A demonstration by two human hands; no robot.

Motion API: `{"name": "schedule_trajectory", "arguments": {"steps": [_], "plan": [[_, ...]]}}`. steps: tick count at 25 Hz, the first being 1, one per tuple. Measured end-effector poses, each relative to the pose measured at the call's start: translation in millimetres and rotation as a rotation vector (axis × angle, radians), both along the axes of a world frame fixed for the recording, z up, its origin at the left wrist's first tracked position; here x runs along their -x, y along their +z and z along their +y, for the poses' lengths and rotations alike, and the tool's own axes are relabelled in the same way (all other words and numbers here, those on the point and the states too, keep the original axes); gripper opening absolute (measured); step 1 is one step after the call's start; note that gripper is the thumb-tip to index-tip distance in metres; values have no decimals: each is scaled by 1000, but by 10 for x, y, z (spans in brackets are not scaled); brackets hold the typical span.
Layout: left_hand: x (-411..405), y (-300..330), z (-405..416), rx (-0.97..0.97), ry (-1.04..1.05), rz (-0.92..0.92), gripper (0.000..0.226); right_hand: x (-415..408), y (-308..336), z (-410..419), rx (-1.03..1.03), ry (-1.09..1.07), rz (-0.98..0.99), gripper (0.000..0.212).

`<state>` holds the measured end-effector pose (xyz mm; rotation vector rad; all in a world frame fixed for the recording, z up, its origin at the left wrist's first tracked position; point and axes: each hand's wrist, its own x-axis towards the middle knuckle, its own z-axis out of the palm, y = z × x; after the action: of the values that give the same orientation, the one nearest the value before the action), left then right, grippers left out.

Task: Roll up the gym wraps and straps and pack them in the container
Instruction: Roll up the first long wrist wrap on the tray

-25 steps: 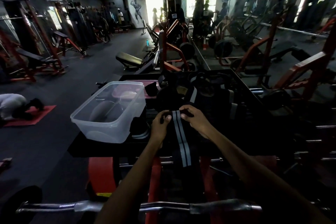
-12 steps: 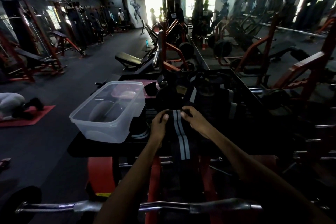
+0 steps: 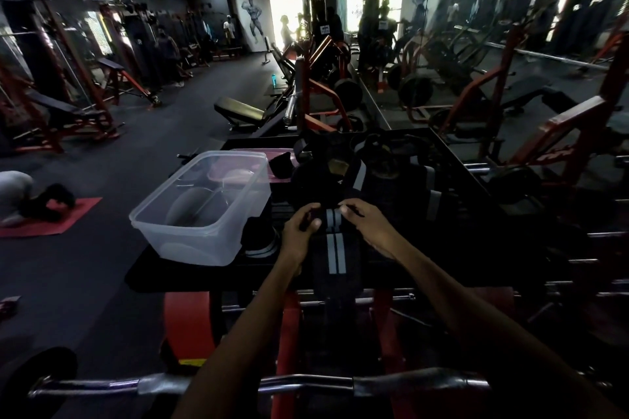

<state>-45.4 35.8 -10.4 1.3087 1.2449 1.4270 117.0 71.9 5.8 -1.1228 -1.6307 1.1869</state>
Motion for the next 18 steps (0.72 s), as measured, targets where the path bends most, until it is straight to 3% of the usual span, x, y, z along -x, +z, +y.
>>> {"name": "schedule_trajectory", "arguments": {"steps": [5,11,15,18], "plan": [[-37,17,4,154,37,-67,29,10,24,-33,-70,-38,2,23],[-18,-23,27,53,79,27,31,2,68,-83,51,-18,60,25],[-36,5,31,174,67,-80,29,-2,97,-84,45,-29,45,26],[-32,-4,25,142,104,-1,30,8,99,-129,52,12,63,26]]}}
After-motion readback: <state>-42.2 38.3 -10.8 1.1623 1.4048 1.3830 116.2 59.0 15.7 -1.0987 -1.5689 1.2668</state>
